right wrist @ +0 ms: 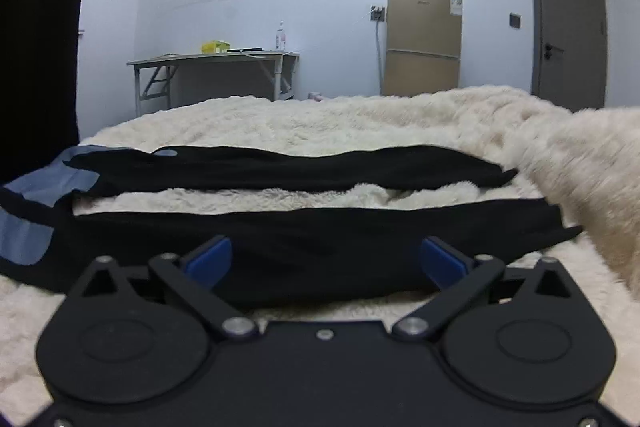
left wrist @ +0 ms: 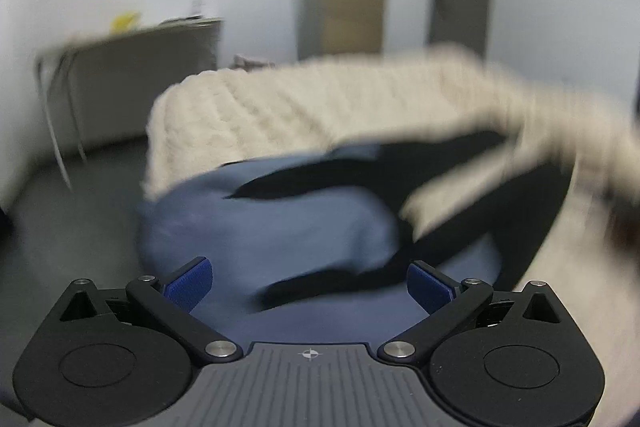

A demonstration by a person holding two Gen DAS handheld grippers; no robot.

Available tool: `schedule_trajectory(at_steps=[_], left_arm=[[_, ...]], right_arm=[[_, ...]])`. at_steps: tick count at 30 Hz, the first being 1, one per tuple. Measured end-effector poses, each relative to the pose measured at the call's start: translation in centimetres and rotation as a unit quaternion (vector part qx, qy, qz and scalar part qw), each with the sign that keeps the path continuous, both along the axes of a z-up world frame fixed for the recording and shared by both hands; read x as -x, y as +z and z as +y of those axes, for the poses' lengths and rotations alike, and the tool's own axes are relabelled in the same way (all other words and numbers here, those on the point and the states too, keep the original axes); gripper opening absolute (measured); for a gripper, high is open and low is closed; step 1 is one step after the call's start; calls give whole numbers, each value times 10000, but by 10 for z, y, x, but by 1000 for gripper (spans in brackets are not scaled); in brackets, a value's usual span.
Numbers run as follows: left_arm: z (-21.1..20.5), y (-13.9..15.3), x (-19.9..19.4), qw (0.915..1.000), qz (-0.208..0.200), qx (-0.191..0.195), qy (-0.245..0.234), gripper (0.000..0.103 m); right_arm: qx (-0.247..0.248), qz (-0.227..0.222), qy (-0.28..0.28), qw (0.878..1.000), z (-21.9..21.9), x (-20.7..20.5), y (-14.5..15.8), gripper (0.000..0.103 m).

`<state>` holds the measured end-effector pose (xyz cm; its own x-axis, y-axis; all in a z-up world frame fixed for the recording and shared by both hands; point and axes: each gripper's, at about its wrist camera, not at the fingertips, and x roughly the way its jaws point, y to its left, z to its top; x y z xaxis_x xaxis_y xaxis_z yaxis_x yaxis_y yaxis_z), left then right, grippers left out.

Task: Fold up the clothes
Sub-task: 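Lay the blue-grey panel flat on the bed and open the left gripper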

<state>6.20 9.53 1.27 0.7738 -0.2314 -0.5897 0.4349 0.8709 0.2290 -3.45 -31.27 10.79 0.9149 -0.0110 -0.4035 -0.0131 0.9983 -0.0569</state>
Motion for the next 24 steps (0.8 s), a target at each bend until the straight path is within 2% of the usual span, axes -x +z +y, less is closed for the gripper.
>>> schedule_trajectory(at_steps=[3,5,8,10,12,15,20,24], left_arm=[[17,-9,4,9996,85,-242,-106,103],[26,-20,6,9989,166,-408,-165,103],[27,-43,13,9935,-77,-1107,-259,103],[25,-52,15,9905,-178,-1294,-420,103],[22,-59,13,9918,-165,-1141,-560,103],[20,-59,3,9974,42,-576,-421,103],[9,-71,-13,9953,411,-737,-477,102],[11,-75,-22,9948,615,-654,-484,102]], right_arm=[[344,137,-402,9985,6,0,-28,103],[644,-20,-494,9967,18,-4,-34,103],[930,-41,-543,9942,27,-7,-42,103],[978,-15,-527,9938,28,-6,-43,103],[1008,28,-492,9937,29,-6,-45,103],[1166,40,-490,9920,34,-8,-45,103],[1254,50,-480,9909,37,-11,-47,103],[1286,71,-476,9905,39,-12,-46,103]])
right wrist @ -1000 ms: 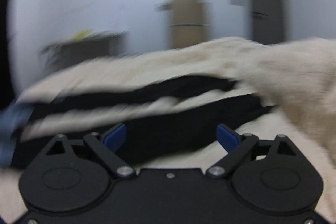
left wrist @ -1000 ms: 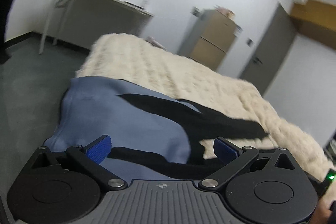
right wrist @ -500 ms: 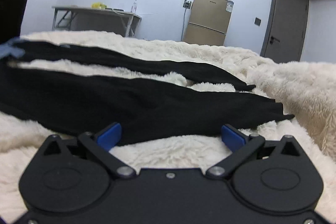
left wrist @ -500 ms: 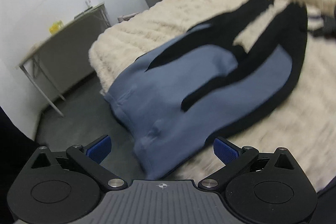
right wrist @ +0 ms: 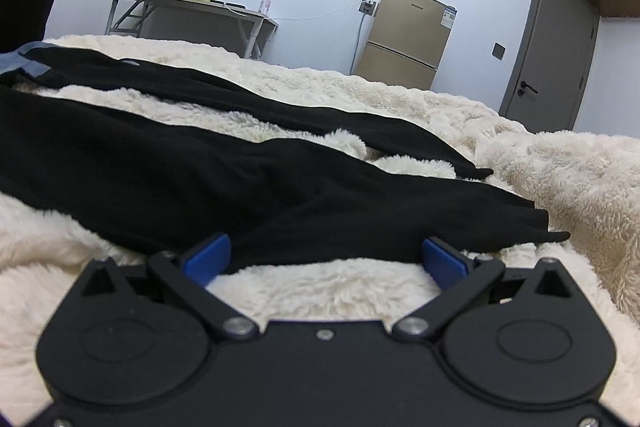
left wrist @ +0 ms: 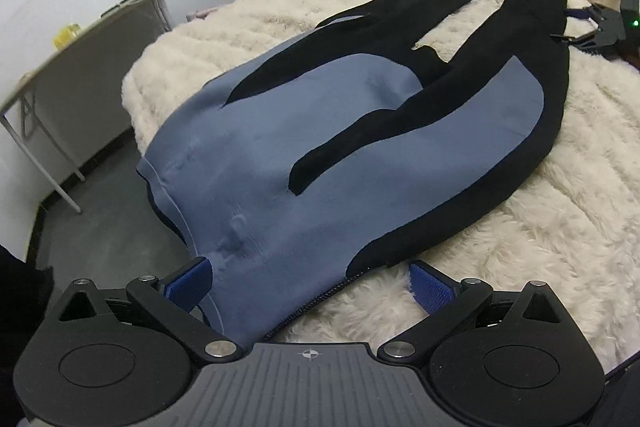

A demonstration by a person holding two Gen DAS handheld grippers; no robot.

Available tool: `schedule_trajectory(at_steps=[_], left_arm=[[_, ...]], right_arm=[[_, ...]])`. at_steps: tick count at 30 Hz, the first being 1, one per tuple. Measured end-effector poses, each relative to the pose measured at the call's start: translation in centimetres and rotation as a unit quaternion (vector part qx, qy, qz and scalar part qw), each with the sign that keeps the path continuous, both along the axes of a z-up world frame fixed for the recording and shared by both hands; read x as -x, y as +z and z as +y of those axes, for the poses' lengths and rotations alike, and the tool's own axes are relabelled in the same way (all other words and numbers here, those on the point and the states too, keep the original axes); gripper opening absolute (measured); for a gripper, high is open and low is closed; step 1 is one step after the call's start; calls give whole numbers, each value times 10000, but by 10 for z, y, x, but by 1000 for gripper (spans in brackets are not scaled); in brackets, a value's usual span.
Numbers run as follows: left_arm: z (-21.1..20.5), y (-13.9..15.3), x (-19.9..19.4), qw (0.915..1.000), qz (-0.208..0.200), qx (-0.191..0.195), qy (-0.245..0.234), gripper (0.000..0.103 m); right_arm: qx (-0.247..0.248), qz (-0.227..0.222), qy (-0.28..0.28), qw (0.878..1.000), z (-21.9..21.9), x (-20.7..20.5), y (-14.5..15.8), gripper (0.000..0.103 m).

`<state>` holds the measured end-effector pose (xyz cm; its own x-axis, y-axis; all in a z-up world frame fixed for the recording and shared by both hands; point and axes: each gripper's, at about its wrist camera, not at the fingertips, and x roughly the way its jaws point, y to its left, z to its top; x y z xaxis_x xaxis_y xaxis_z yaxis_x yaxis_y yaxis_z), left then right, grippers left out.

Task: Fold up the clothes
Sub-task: 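Lay the blue-grey panel flat on the bed and open the left gripper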

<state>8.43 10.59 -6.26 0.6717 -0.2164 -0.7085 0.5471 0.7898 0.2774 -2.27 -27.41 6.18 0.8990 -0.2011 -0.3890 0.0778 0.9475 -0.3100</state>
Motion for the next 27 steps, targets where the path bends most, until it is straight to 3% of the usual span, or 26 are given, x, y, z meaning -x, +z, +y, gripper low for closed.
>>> schedule_trajectory(at_steps=[10,27], left_arm=[[-24,-14,13,9943,-441,-931,-267,103],[-21,-14,15,9928,-492,-1039,-329,103]], right_arm=[[152,68,-4,9999,6,-1,0,103],[276,109,4,9996,8,-2,-1,103]])
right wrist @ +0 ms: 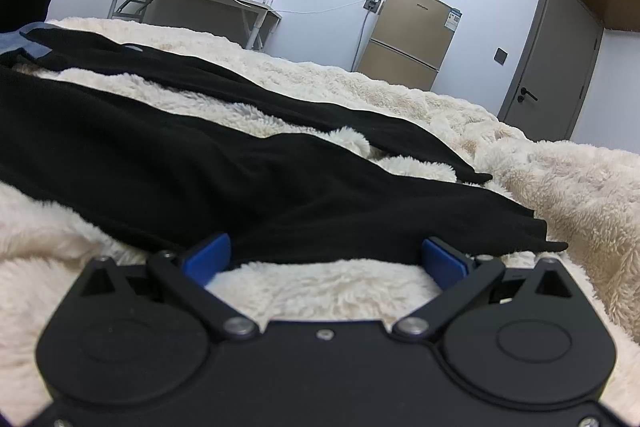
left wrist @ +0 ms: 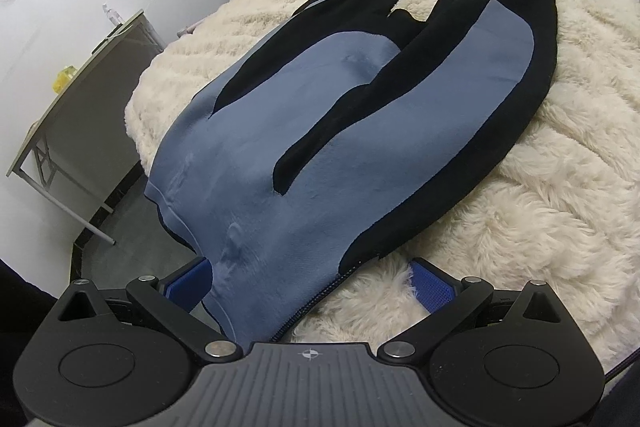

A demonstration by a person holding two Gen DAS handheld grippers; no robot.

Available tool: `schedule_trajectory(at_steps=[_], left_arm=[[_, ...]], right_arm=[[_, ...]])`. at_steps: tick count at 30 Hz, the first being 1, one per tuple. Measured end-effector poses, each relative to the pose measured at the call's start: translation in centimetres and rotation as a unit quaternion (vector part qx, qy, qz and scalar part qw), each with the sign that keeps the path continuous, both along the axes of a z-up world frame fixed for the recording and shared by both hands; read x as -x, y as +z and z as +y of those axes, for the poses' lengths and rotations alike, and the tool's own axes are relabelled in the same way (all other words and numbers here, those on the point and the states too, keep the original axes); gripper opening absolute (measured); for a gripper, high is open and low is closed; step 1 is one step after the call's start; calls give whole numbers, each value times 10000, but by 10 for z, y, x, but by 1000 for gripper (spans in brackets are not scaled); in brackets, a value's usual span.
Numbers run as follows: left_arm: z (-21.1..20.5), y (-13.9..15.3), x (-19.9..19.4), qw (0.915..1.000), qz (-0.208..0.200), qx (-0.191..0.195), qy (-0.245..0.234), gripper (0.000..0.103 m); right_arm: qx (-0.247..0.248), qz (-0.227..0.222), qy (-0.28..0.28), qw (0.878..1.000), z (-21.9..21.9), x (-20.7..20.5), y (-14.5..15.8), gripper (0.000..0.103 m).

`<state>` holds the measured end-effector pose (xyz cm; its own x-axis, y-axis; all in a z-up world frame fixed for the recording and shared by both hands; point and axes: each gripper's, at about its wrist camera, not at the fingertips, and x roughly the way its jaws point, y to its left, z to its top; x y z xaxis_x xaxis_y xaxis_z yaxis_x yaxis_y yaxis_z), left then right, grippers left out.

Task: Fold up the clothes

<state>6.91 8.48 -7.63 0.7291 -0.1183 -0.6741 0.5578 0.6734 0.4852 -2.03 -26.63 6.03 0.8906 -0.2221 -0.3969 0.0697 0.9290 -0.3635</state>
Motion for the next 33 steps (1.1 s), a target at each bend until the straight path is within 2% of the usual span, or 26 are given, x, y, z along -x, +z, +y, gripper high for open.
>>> schedule_trajectory(at_steps=[8,13,18,23,29,33], left_arm=[[4,1,-8,10000,-20,53,39,103],[12,5,-10,9988,-368,199,248,103],[15,-3,-22,9983,-415,182,372,103],[20,0,-42,9949,-555,494,683,103],[17,-2,-53,9960,-552,463,528,103],[16,-4,-52,9959,-662,439,441,103]], right_arm=[[76,37,-2,10000,0,-4,-2,103],[67,16,1,10000,-1,-3,-3,103],[75,17,2,10000,-1,-4,-3,103],[77,-4,4,10000,-1,-3,-3,103],[66,-79,34,9999,-4,-2,-4,103],[211,324,128,9992,0,-7,10,103]])
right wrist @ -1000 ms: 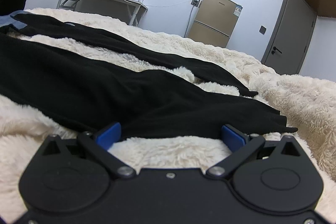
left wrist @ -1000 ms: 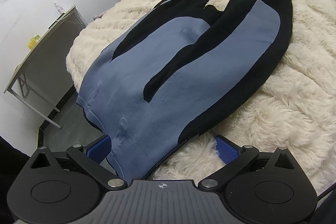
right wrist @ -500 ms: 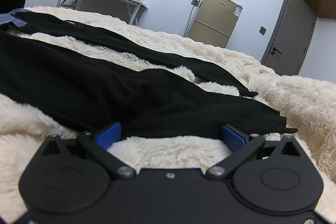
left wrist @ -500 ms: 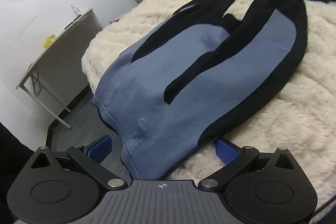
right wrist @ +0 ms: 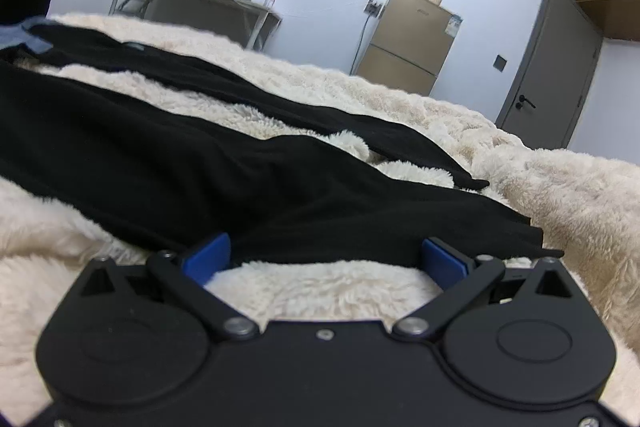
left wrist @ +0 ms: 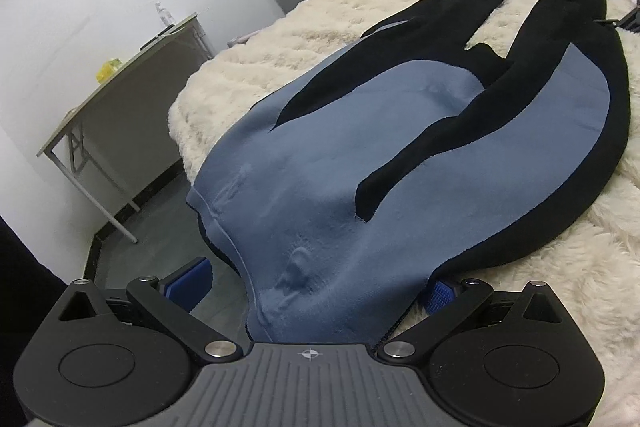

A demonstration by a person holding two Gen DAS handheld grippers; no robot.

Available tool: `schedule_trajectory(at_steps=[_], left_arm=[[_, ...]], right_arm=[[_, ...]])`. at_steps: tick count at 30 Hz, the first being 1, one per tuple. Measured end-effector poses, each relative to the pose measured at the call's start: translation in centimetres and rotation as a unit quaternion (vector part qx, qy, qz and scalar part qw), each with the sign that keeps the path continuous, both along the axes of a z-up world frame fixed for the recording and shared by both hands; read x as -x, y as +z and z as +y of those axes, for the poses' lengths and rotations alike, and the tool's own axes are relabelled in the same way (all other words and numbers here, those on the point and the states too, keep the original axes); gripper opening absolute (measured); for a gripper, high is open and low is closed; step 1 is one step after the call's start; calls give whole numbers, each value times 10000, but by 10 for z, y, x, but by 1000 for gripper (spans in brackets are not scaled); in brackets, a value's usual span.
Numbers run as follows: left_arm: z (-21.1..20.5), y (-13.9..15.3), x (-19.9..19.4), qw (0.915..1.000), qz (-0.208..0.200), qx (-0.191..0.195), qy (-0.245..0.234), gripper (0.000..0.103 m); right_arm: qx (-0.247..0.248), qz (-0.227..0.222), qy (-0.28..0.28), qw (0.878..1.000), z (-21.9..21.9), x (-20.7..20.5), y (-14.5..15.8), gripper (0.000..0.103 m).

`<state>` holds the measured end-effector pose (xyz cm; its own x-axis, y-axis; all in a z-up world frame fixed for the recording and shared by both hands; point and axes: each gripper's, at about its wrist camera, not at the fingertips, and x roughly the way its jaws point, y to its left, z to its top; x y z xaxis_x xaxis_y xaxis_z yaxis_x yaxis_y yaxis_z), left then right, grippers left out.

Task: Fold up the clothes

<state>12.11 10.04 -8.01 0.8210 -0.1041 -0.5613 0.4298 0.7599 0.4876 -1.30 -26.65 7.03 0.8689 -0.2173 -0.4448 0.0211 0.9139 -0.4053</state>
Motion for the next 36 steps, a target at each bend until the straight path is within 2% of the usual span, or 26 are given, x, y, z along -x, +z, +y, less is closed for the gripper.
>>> schedule_trajectory(at_steps=[2,4,5,7,8,10,11,12,14,16,17,18,22,23,24,25,26,27,30,36], left_arm=[[-2,2,6,9999,-107,-83,-30,102],[1,5,9,9999,-126,3,-7,102],[2,6,12,9999,-121,46,0,102],[6,8,16,9999,-118,123,-5,102],[7,8,17,9998,-115,134,-9,102],[9,6,17,9999,-85,140,-27,102],[9,5,16,9999,-93,133,-33,102],[9,4,16,9999,-102,126,-39,102],[8,4,18,9999,-116,118,-36,102],[5,4,21,9997,-208,-8,-112,100],[5,5,22,9996,-237,-39,-132,100],[7,5,24,9995,-267,-84,-139,100],[20,0,31,9994,-258,-234,-90,98],[24,-2,32,9994,-225,-268,-67,88],[29,-4,32,9996,-144,-245,-32,80],[35,-3,31,9999,3,-115,-44,51],[38,-3,30,9998,159,-12,-107,15],[40,-2,28,9993,316,87,-174,9],[38,2,30,9992,241,-26,-324,6],[43,28,24,9986,240,147,-450,4]], right_arm=[[247,240,423,9985,1,6,15,103],[904,454,1066,9891,4,15,25,103],[1544,631,1571,9734,5,22,29,103],[2460,772,2250,9396,1,31,28,103],[3073,794,2587,9123,-3,34,26,103],[4090,871,2915,8603,-14,28,19,103],[4375,1009,2958,8432,-19,20,14,102],[4462,1157,3009,8349,-24,12,12,98],[4499,1358,3100,8265,-31,-1,11,83],[4736,1409,3062,8137,-33,-11,10,32],[4808,1427,2988,8119,-36,-18,12,25],[4754,1446,2956,8159,-37,-22,14,19],[4904,1419,2764,8142,-60,-37,19,18],[4884,1449,2657,8184,-66,-42,21,18],[4764,1530,2535,8279,-72,-47,23,10],[4628,1590,2475,8363,-76,-51,26,1],[4532,1596,2480,8412,-77,-52,29,1],[4486,1566,2511,8433,-77,-52,31,1],[4315,1415,2559,8534,-74,-53,43,1],[4012,1013,2619,8719,-72,-66,89,1]])
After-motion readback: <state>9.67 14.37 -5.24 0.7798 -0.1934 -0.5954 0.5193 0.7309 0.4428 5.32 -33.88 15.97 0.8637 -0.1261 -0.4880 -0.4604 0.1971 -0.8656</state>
